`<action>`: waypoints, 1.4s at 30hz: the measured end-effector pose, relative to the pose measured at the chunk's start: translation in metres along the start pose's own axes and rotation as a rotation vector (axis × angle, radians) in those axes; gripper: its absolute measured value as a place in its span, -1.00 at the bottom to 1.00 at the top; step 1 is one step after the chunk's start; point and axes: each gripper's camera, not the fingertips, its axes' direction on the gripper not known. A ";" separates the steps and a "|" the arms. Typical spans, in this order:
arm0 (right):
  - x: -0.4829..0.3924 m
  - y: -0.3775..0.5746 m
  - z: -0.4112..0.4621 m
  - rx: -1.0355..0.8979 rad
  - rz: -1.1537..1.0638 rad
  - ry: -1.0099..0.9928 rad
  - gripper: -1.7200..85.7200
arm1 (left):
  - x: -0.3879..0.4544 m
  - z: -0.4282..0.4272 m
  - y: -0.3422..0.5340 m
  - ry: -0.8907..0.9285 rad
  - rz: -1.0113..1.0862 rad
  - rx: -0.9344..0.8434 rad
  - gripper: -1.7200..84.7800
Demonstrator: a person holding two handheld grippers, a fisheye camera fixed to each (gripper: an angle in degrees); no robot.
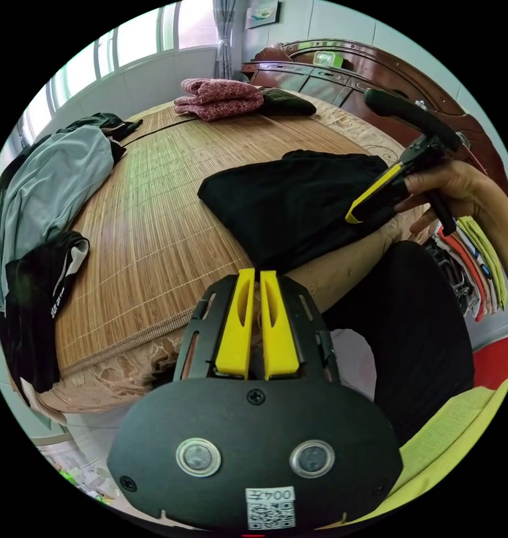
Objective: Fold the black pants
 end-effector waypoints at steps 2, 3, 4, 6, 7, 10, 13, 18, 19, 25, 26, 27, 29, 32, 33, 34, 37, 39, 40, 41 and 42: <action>0.010 -0.006 0.001 -0.025 -0.013 -0.018 -0.89 | -0.011 0.002 0.011 0.042 -0.042 0.002 -0.91; 0.016 -0.008 0.002 -0.034 -0.021 -0.027 -0.89 | -0.014 0.003 0.014 0.055 -0.054 0.004 -0.91; 0.021 -0.009 0.003 -0.032 -0.033 -0.026 -0.89 | -0.020 0.003 0.019 0.079 -0.075 0.012 -0.91; 0.030 -0.008 0.004 -0.029 -0.037 -0.026 -0.89 | -0.027 0.004 0.026 0.105 -0.096 0.018 -0.92; 0.036 -0.008 0.006 -0.027 -0.044 -0.023 -0.89 | -0.030 0.005 0.028 0.107 -0.094 0.017 -0.92; 0.053 -0.006 0.009 -0.033 -0.025 -0.036 -0.90 | -0.037 0.006 0.035 0.104 -0.085 0.016 -0.92; 0.074 0.001 0.008 -0.061 -0.038 -0.089 -0.91 | -0.048 0.007 0.042 0.130 -0.105 0.017 -0.92; 0.162 0.055 -0.006 0.204 0.139 -0.397 -0.76 | -0.064 0.008 0.053 0.159 -0.122 0.023 -0.92; 0.193 0.075 -0.005 0.319 0.214 -0.550 -0.75 | -0.067 0.008 0.056 0.160 -0.124 0.027 -0.92; 0.299 0.165 0.039 0.673 0.576 -0.882 -0.70 | -0.087 0.009 0.068 0.188 -0.146 0.049 -0.92; 0.305 0.169 0.045 0.669 0.602 -0.884 -0.70 | -0.091 0.009 0.070 0.196 -0.152 0.050 -0.92; 0.315 0.178 0.054 0.670 0.641 -0.902 -0.70 | -0.093 0.009 0.071 0.199 -0.154 0.050 -0.92; 0.328 0.190 0.066 0.680 0.675 -0.934 -0.70 | -0.101 0.010 0.073 0.207 -0.157 0.049 -0.92; 0.346 0.207 0.079 0.698 0.709 -0.944 -0.70 | -0.110 0.010 0.076 0.213 -0.160 0.048 -0.92; 0.353 0.214 0.084 0.704 0.720 -0.950 -0.70 | -0.112 0.010 0.076 0.216 -0.161 0.048 -0.92; 0.359 0.219 0.089 0.707 0.726 -0.958 -0.70 | -0.115 0.010 0.077 0.222 -0.165 0.047 -0.92; 0.370 0.224 0.099 0.697 0.706 -0.968 -0.70 | -0.125 0.011 0.079 0.235 -0.169 0.045 -0.92; 0.376 0.228 0.102 0.712 0.699 -0.966 -0.70 | -0.130 0.011 0.079 0.238 -0.169 0.045 -0.92; 0.379 0.229 0.103 0.720 0.690 -0.969 -0.70 | -0.133 0.012 0.080 0.242 -0.171 0.044 -0.92; 0.381 0.230 0.104 0.721 0.687 -0.969 -0.70 | -0.137 0.012 0.080 0.247 -0.174 0.042 -0.92; 0.384 0.231 0.106 0.721 0.681 -0.960 -0.71 | -0.139 0.012 0.080 0.249 -0.176 0.040 -0.92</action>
